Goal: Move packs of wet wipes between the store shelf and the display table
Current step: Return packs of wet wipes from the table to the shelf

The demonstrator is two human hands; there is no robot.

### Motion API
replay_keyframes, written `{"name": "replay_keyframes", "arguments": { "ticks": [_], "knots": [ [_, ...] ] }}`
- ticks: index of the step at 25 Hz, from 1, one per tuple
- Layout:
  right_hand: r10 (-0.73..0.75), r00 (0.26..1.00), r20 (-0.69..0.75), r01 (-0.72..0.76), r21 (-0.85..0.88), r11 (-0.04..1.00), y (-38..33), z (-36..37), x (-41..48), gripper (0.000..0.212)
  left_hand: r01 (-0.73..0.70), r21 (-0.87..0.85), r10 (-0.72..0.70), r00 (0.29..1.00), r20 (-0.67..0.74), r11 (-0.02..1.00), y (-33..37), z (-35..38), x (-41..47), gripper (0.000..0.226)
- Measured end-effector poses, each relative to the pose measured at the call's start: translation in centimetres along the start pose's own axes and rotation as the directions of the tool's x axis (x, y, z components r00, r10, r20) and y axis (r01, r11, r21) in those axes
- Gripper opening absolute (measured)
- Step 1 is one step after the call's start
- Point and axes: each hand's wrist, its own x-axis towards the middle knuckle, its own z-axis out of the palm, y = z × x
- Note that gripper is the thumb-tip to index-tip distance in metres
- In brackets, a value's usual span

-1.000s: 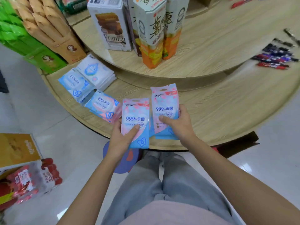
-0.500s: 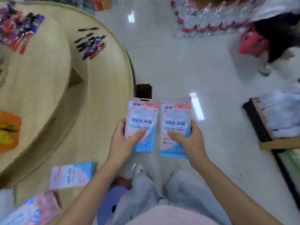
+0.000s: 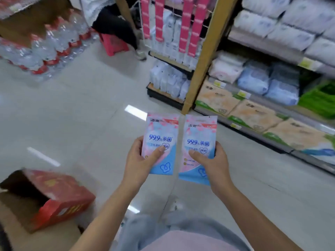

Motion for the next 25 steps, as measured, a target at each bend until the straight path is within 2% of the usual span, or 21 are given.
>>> {"name": "replay_keyframes", "arguments": {
  "ticks": [3, 6, 10, 13, 16, 21, 25],
  "knots": [
    [-0.075, 0.985, -0.155, 0.085, 0.055, 0.995, -4.1, -7.2, 4.0, 0.037, 0.037, 0.013, -0.039, 0.983, 0.182, 0.999, 1.0, 9.0, 2.4, 0.030],
    [-0.125, 0.956, -0.266, 0.159, 0.109, 0.981, -7.4, -12.5, 7.3, 0.036, 0.043, 0.021, -0.047, 0.953, 0.299, 0.999, 2.5, 15.8, 4.7, 0.029],
    [-0.122, 0.919, -0.374, 0.202, 0.182, 0.962, -10.3, -17.5, 11.2, 0.030, 0.027, 0.021, -0.034, 0.903, 0.429, 0.999, 5.2, 24.1, 9.5, 0.031],
    [-0.109, 0.880, -0.462, 0.237, 0.229, 0.944, -13.0, -21.1, 14.9, 0.029, -0.013, -0.011, 0.017, 0.848, 0.529, 1.000, 8.3, 30.9, 14.1, 0.035],
    [-0.116, 0.831, -0.544, 0.291, 0.249, 0.924, -16.9, -24.6, 18.2, 0.029, -0.083, 0.003, 0.062, 0.767, 0.639, 0.997, 12.6, 37.6, 18.0, 0.050],
    [-0.147, 0.760, -0.633, 0.393, 0.266, 0.880, -21.7, -30.5, 22.0, 0.037, -0.163, -0.015, 0.121, 0.663, 0.739, 0.987, 19.4, 49.0, 21.2, 0.050],
    [-0.164, 0.757, -0.632, 0.423, 0.285, 0.860, -24.1, -35.1, 24.7, 0.028, -0.202, -0.039, 0.163, 0.647, 0.744, 0.979, 22.0, 56.1, 21.4, 0.054]
  ]
}}
